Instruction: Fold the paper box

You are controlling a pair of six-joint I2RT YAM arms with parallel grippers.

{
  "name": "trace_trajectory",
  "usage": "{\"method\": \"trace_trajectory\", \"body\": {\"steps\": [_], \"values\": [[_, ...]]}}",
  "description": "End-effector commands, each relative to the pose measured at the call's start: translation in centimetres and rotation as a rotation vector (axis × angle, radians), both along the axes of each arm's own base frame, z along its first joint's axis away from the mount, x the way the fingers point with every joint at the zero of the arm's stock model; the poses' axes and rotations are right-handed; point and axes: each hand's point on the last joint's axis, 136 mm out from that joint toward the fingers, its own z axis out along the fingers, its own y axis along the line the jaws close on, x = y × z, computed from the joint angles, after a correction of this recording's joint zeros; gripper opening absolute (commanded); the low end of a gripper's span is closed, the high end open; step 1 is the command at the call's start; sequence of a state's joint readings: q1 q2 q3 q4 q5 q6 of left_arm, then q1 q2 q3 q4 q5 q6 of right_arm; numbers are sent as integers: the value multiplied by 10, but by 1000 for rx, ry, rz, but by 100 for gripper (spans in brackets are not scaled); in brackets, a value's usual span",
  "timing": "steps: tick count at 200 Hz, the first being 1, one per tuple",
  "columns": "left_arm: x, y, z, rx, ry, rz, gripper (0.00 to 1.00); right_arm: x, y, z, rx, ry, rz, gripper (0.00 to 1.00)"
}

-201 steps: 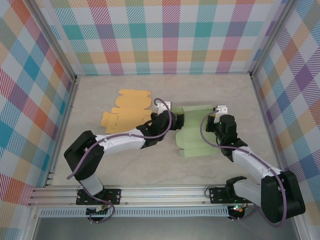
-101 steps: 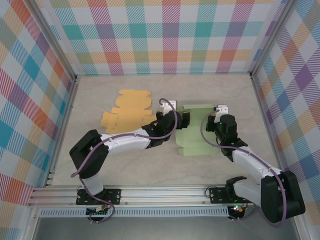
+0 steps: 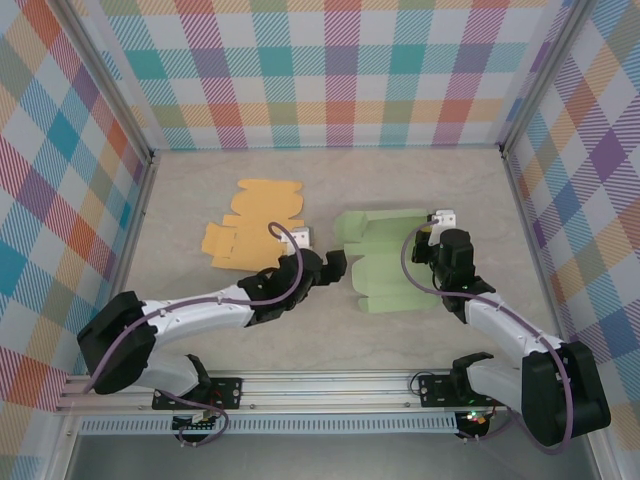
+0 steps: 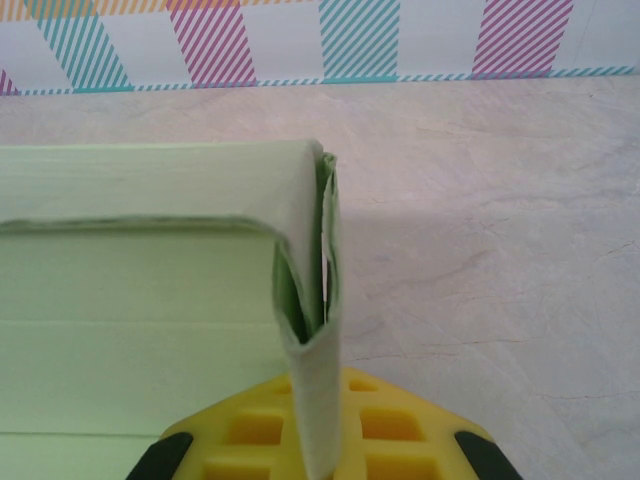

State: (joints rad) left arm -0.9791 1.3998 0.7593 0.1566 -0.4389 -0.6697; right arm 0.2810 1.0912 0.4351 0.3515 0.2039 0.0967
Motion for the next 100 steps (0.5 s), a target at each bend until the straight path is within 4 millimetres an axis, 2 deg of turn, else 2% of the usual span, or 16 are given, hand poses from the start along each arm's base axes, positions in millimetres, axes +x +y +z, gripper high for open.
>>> {"method": "trace_trajectory", "body": {"steps": [1,21,100], "values": [[-17,-42,-10,-125,81,-127,90,1,1,6,28,-24,-1,0],[-18,-60,-14,-102,78,-153,79,0,0,6,25,-25,-4,0],[3,-89,1,-91,6,-150,72,0,2,6,27,-25,4,0]]}}
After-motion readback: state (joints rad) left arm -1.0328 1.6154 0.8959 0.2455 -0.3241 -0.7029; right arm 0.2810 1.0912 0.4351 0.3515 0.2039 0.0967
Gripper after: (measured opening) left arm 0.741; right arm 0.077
